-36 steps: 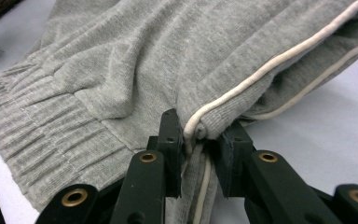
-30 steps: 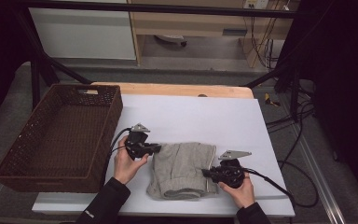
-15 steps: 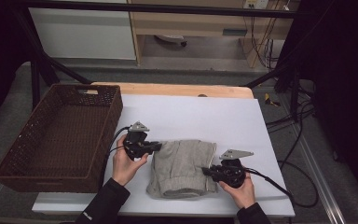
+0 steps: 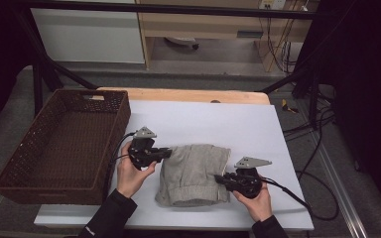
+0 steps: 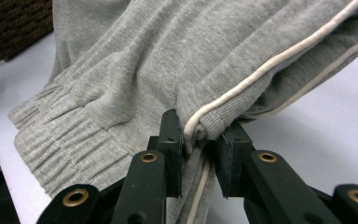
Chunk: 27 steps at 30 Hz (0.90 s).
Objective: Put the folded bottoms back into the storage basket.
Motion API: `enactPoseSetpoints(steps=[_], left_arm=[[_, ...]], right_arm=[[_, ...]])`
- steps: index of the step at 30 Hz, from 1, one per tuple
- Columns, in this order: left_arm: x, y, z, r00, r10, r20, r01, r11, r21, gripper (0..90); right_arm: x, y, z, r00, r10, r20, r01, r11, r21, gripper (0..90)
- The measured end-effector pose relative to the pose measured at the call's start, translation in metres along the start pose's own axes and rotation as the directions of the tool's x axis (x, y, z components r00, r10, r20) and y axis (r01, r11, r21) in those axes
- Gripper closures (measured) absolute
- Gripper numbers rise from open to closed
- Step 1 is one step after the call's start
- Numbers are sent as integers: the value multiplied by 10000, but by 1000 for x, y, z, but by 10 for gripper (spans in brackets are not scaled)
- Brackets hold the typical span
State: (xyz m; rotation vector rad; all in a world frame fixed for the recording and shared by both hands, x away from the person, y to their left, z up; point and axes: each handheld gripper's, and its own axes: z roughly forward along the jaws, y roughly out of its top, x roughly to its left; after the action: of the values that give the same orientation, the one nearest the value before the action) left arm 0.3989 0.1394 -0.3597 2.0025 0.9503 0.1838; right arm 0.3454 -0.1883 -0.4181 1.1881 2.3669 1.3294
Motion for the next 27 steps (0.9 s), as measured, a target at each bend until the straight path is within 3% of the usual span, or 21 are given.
enactPoseSetpoints(steps=[14, 27], left_arm=[[-5, 18, -22, 9995, 258, -196, -262, 9994, -222, 838], [-8, 32, -37, 9983, 505, -297, -509, 9986, -126, 838]], right_arm=[[7, 16, -5, 9998, -175, 13, 176, 9989, -440, 751], [14, 27, -8, 9997, -249, 11, 249, 9969, -741, 752]])
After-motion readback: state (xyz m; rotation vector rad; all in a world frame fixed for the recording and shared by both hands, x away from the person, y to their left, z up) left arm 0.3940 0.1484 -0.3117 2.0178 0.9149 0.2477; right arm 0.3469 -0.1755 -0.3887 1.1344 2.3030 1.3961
